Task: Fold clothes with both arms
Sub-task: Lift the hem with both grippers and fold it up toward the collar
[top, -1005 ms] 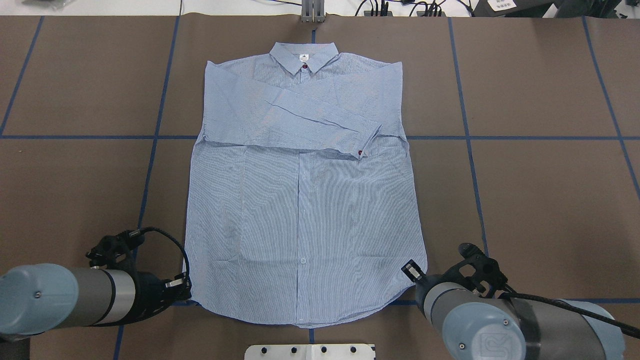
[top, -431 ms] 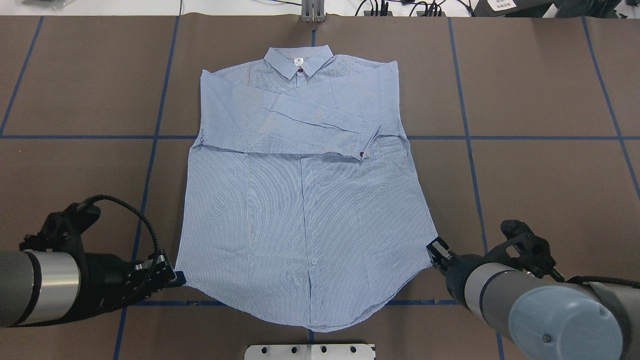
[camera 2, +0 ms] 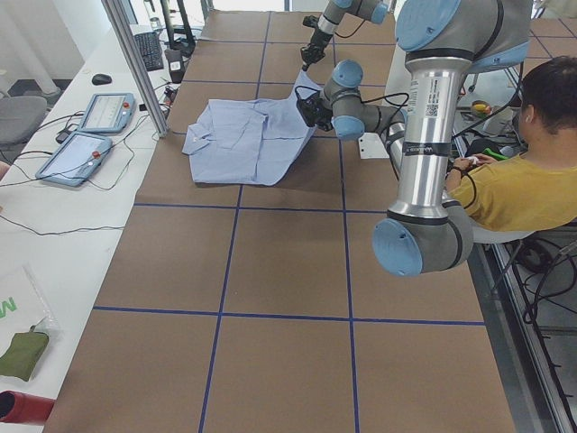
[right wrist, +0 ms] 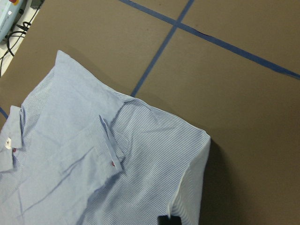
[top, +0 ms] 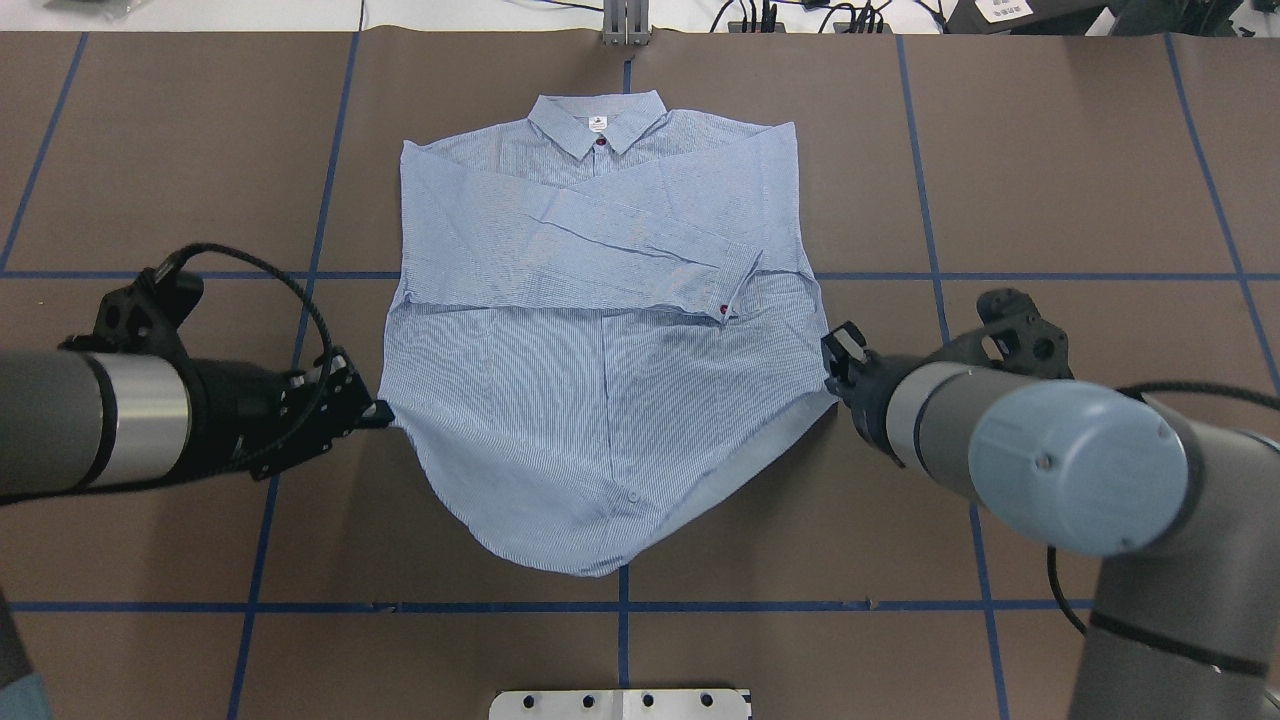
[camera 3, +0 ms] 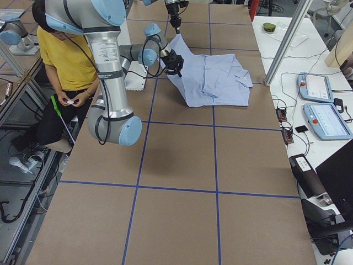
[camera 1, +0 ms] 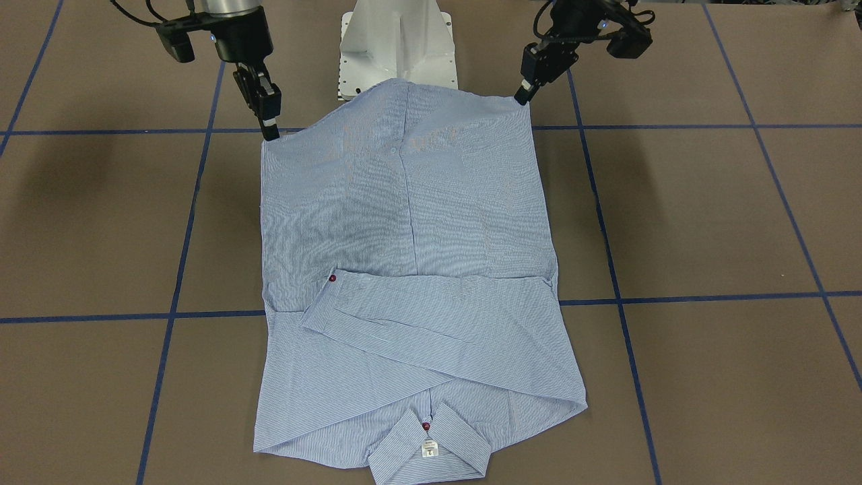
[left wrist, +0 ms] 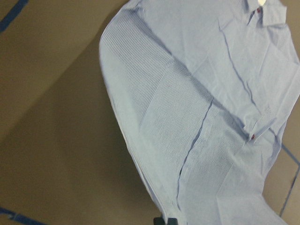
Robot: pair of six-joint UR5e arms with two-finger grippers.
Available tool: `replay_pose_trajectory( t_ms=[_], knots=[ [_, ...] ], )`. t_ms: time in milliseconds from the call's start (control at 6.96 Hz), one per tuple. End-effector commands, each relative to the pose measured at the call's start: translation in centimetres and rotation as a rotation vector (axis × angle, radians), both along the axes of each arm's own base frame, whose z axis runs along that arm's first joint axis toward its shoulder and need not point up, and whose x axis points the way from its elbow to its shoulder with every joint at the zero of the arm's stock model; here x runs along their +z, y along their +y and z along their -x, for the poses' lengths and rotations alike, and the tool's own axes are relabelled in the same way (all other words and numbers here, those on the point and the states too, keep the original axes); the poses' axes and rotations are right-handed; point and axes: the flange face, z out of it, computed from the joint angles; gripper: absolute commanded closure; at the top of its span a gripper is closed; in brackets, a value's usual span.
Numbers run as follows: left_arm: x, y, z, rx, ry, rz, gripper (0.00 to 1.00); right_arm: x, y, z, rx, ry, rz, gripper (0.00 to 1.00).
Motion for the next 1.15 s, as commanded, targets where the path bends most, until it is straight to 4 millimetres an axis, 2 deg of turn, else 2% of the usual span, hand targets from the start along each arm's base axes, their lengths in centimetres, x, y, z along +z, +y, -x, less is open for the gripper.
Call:
replay_pose_trajectory(
  t_ms=[0, 144, 287, 431, 574, 718, 861, 1005],
  knots=[
    [0.3, -8.8, 2.1, -0.063, -0.011, 0.032, 1.00, -0.5, -8.5, -1.4, 0.044, 0.042, 0.002, 1.00],
    [1.4, -11.1, 3.8, -0.106, -0.041, 0.032, 1.00, -0.7, -9.8, -2.0, 0.069, 0.049, -0.007, 1.00],
    [2.3, -13.1, 3.8, -0.119, -0.058, 0.043, 1.00, -0.6, -12.2, -3.6, 0.122, 0.052, -0.007, 1.00],
    [1.6, -16.4, 2.5, -0.138, -0.066, 0.047, 1.00, 1.2, -14.7, -1.8, 0.140, 0.033, -0.027, 1.00],
    [2.5, -20.1, 1.1, -0.154, -0.098, 0.052, 1.00, 3.9, -17.7, -0.5, 0.168, 0.003, -0.052, 1.00],
    [4.0, -23.2, -0.3, -0.147, -0.141, 0.031, 1.00, 5.4, -20.8, 1.5, 0.182, -0.012, -0.066, 1.00],
    [6.5, -25.1, -1.4, -0.150, -0.139, 0.016, 1.00, 5.7, -23.3, 3.9, 0.185, -0.004, -0.061, 1.00],
    [8.6, -27.6, -2.6, -0.160, -0.133, 0.006, 1.00, 6.3, -25.5, 4.9, 0.197, 0.012, -0.051, 1.00]
  ],
)
